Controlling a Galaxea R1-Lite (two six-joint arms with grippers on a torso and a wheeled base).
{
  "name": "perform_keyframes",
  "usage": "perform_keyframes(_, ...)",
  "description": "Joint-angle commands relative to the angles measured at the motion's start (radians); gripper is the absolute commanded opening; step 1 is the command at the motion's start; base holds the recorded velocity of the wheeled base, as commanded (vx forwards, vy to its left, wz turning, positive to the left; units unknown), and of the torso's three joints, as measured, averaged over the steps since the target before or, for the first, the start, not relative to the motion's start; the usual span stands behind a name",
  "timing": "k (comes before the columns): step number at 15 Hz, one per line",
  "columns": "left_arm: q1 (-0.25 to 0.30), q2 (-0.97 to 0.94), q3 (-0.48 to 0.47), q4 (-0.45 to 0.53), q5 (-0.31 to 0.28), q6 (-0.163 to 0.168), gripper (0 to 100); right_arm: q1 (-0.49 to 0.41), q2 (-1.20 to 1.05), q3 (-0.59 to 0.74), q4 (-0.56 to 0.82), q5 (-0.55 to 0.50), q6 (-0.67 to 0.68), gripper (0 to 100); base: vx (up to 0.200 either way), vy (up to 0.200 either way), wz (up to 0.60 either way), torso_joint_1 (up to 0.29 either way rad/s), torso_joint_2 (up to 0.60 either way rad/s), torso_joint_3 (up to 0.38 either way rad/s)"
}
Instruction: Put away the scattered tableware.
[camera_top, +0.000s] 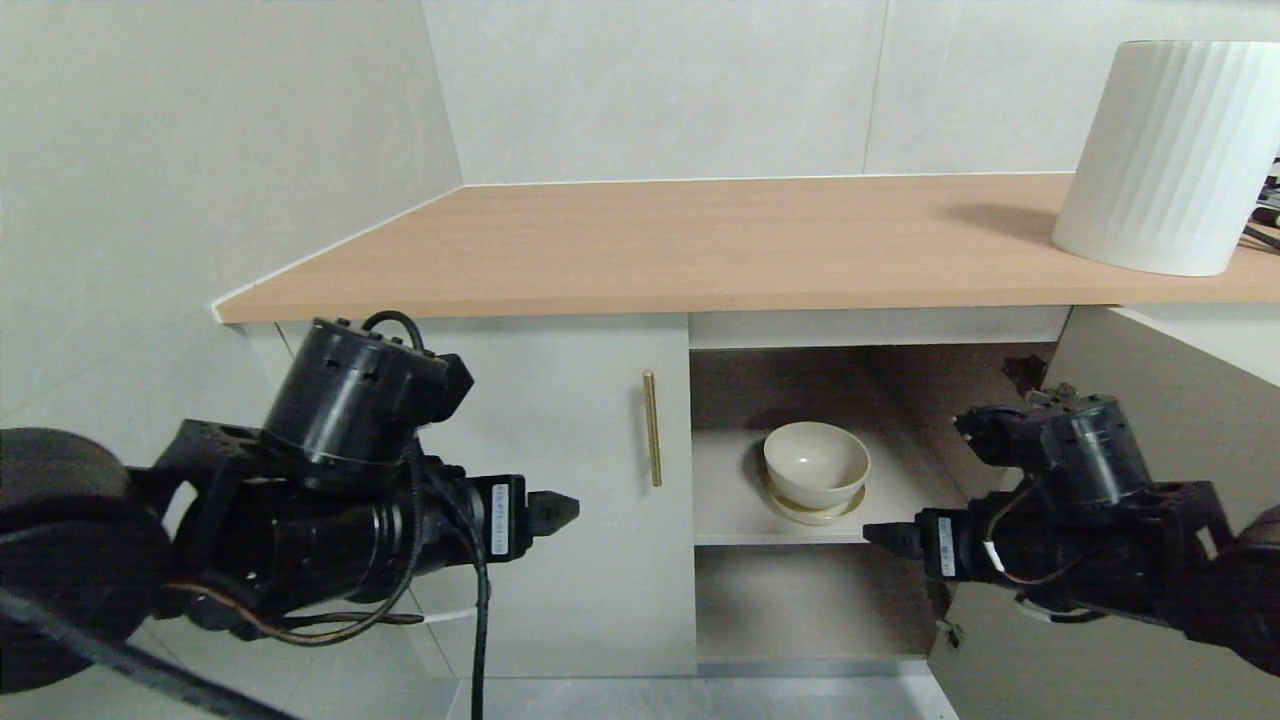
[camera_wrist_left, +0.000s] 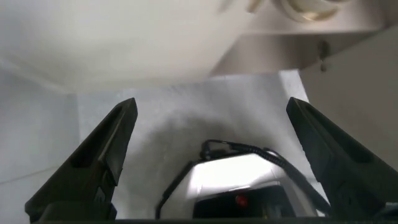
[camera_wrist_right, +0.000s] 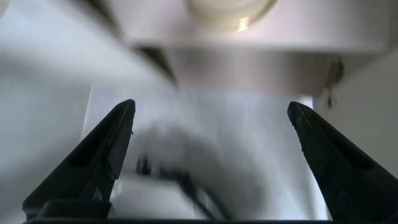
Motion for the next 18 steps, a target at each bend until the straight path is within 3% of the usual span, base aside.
perform_keyframes(1,0.019,-0.118,0.07,0.003,0.049,0.016,100,0.065,-0.257,0.017,0.213,0.005,-0.005,100,0.0,0.0,0.0,0.0,0.0,0.0)
perform_keyframes(3,0.022,-0.179,0.14,0.0,0.08,0.066,100,0.081,-0.306,-0.012,0.371,0.005,0.003,100,0.0,0.0,0.0,0.0,0.0,0.0)
perform_keyframes(4,0.025,-0.19,0.154,-0.001,0.074,0.071,100,0.082,-0.313,-0.009,0.386,0.01,0.003,100,0.0,0.0,0.0,0.0,0.0,0.0)
perform_keyframes(6,0.025,-0.182,0.159,-0.001,0.074,0.071,100,0.084,-0.312,-0.002,0.389,0.052,0.006,100,0.0,0.0,0.0,0.0,0.0,0.0)
perform_keyframes(13,0.004,-0.121,0.153,-0.018,0.075,0.074,100,0.084,-0.316,-0.004,0.389,0.047,0.006,100,0.0,0.0,0.0,0.0,0.0,0.0)
perform_keyframes(18,0.002,-0.118,0.154,-0.018,0.075,0.074,100,0.084,-0.312,-0.001,0.391,0.047,0.006,100,-0.2,0.0,0.0,0.007,0.01,0.003)
